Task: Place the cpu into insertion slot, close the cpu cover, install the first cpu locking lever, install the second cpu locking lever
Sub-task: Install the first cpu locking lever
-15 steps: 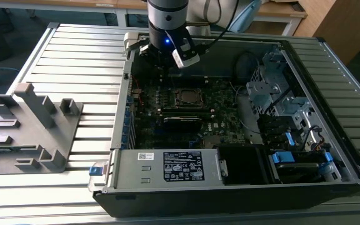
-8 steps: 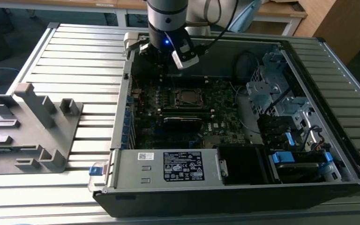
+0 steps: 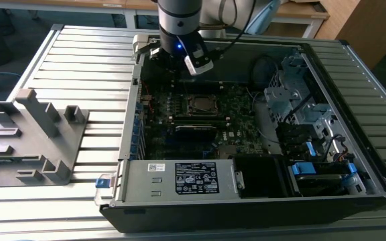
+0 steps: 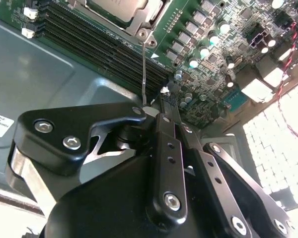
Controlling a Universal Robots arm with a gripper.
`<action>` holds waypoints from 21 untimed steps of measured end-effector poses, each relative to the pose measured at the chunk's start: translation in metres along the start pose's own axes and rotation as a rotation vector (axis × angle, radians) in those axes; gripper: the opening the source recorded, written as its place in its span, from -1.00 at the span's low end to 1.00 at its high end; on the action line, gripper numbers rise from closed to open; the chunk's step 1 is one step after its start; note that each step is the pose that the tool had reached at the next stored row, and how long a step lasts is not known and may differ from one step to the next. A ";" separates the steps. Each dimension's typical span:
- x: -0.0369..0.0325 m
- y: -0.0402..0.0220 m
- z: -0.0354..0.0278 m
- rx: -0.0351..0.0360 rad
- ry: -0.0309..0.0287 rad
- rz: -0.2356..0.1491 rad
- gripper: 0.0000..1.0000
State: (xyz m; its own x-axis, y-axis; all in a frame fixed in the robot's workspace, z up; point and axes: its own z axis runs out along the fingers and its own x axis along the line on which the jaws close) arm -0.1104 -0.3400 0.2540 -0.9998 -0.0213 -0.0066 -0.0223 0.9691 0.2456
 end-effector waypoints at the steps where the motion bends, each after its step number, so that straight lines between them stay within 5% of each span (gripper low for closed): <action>1: -0.0008 -0.0001 0.0002 -0.0001 -0.0001 0.000 -0.79; 15: -0.0339 -0.0010 0.0010 0.0000 0.0000 0.000 -0.79; 21: -0.0350 -0.0010 0.0012 0.0005 -0.0003 0.000 -0.79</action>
State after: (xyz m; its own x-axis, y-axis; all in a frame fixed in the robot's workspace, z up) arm -0.0754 -0.3399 0.2528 -0.9998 -0.0210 -0.0068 -0.0220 0.9692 0.2451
